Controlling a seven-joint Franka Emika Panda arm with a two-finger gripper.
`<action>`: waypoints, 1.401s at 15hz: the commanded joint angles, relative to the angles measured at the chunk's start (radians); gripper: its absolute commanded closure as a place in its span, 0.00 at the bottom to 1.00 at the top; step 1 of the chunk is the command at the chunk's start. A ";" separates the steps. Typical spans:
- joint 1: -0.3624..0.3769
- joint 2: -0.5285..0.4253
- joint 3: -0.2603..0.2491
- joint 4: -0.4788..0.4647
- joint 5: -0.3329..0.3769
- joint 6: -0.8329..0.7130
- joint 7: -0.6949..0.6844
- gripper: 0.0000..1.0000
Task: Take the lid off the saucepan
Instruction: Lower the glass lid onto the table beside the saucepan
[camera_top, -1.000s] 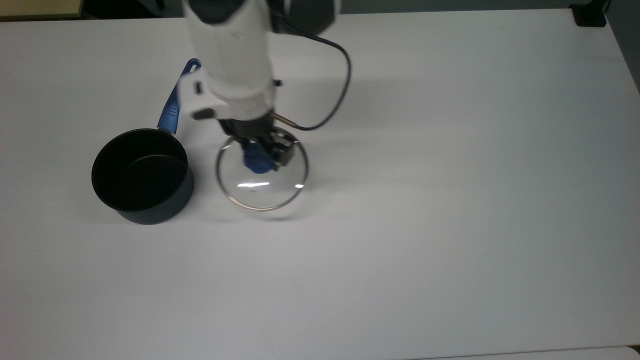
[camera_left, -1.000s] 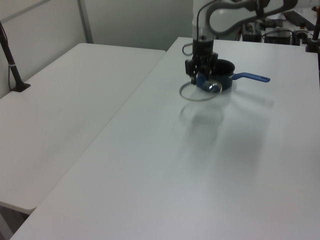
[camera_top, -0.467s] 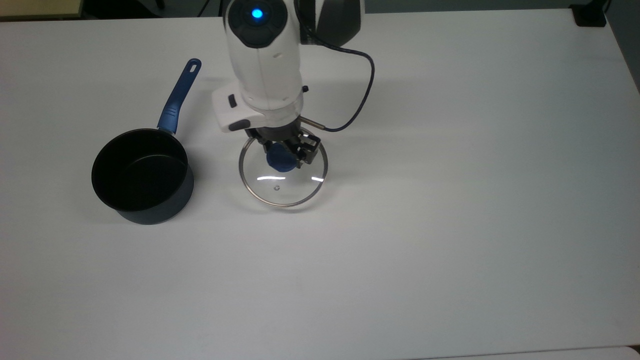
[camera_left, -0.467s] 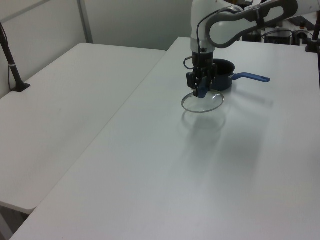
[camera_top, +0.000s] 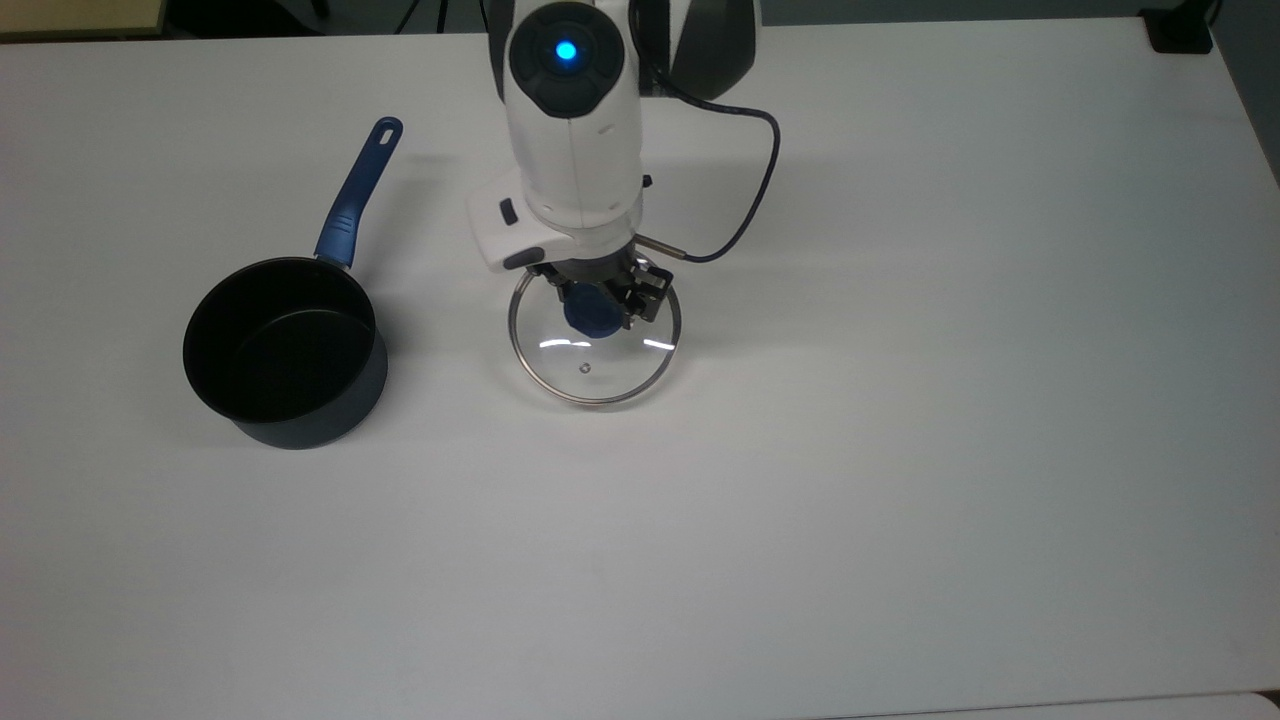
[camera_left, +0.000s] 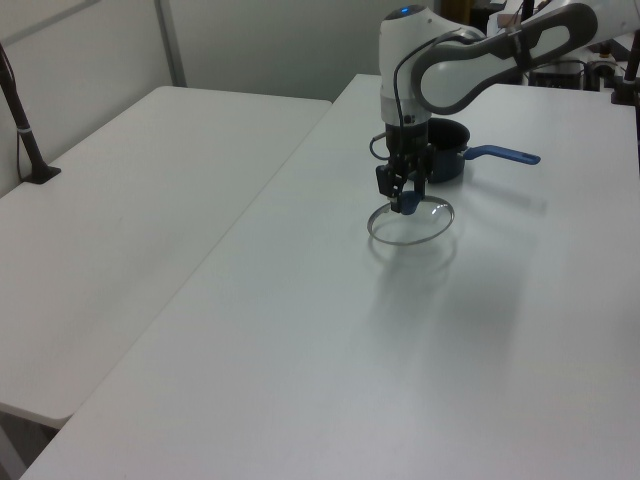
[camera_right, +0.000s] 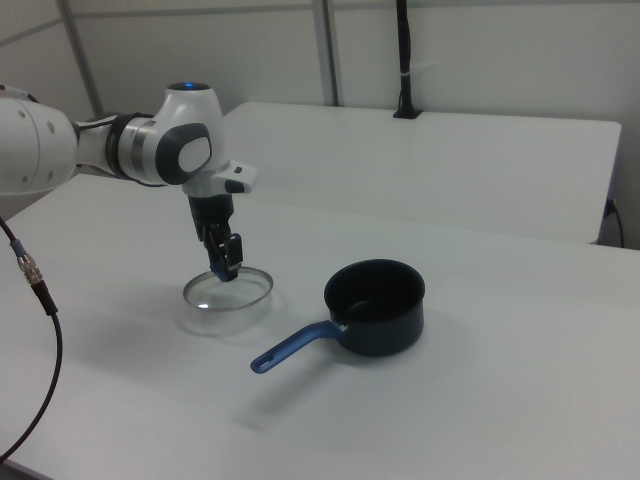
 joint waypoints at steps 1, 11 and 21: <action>0.030 -0.001 -0.012 -0.023 -0.025 0.019 -0.011 0.40; 0.056 0.048 -0.012 -0.021 -0.063 0.016 -0.020 0.38; 0.048 0.106 -0.012 -0.015 -0.052 0.010 -0.028 0.32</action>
